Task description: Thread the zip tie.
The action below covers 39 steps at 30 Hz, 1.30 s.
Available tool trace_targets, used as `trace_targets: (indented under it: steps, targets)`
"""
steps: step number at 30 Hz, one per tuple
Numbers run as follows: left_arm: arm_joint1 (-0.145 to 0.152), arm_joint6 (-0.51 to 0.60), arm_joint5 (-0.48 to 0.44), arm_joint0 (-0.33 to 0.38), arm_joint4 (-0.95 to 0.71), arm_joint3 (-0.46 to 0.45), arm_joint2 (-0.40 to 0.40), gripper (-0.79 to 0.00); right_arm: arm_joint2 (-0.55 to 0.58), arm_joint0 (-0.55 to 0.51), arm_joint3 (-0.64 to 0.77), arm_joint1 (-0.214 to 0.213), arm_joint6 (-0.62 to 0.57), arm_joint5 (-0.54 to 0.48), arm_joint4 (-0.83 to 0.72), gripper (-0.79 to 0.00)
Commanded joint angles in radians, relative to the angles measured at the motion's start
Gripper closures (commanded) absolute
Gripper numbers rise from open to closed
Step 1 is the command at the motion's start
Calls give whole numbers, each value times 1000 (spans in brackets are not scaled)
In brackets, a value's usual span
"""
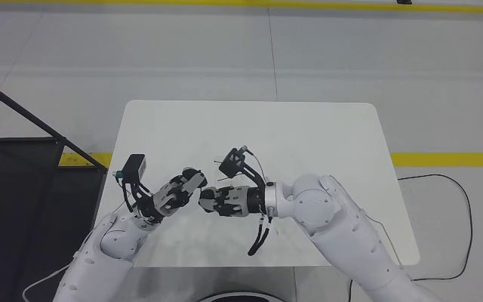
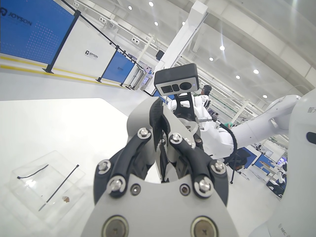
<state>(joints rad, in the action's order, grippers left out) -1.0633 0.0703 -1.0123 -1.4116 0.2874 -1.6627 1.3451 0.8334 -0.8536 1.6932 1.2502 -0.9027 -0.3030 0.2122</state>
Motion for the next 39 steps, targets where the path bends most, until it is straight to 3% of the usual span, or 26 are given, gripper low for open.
trace_targets:
  steps: [1,27,32,39]
  targets:
    - [0,0,0,0,0,0,0,0,1,0,0,0,1,0,-1,0]
    - [-1,2,0,-2,-4,-1,0,0,18,-15,9,-3,5,-4,0,0]
    - [-1,3,0,-2,-4,-1,0,-58,18,-15,10,-3,2,-4,1,0]
    - [-2,2,0,-1,-3,0,0,-46,19,-15,9,-3,1,-6,0,0]
